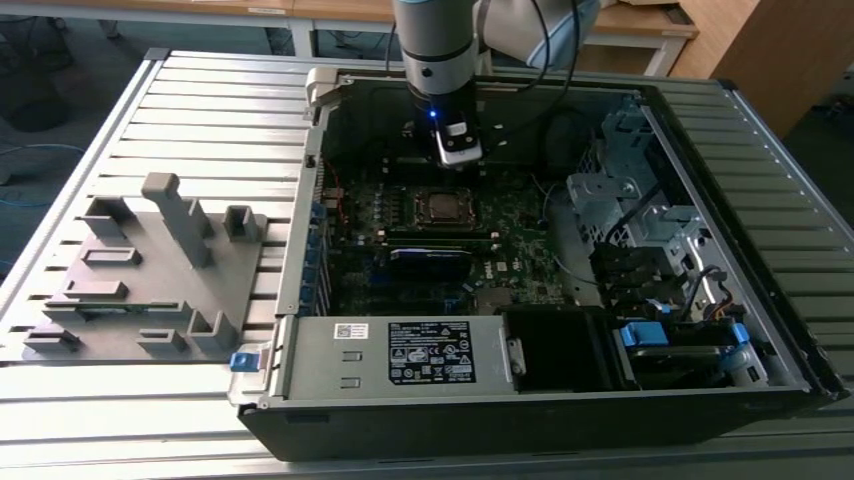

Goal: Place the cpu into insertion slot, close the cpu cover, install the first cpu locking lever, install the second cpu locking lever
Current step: 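Install the first cpu locking lever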

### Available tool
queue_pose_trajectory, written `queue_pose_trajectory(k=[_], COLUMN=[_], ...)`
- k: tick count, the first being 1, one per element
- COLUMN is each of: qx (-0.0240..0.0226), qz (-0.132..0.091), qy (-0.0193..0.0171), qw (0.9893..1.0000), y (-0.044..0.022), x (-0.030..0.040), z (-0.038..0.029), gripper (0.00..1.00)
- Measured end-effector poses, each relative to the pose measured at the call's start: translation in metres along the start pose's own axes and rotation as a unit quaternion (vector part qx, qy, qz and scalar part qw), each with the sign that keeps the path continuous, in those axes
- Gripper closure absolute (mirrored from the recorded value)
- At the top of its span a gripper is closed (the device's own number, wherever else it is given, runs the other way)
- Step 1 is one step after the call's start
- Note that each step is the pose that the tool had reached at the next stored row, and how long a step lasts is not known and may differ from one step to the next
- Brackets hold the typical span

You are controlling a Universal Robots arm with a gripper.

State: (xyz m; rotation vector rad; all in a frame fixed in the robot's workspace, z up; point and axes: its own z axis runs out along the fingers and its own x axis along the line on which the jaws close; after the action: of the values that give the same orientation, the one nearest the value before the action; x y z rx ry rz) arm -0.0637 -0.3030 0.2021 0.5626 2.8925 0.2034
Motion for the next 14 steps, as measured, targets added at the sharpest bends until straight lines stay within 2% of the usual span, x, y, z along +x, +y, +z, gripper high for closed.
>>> queue_pose_trajectory(k=[5,14], qx=[0.0,0.0001], qz=[0.0,0.0], qy=[0.0,0.0], qw=[1.0,1.0], y=[0.0016,0.0037], x=[-0.0015,-0.0034], z=[-0.0094,-0.0212], gripper=[0.9,0.9])
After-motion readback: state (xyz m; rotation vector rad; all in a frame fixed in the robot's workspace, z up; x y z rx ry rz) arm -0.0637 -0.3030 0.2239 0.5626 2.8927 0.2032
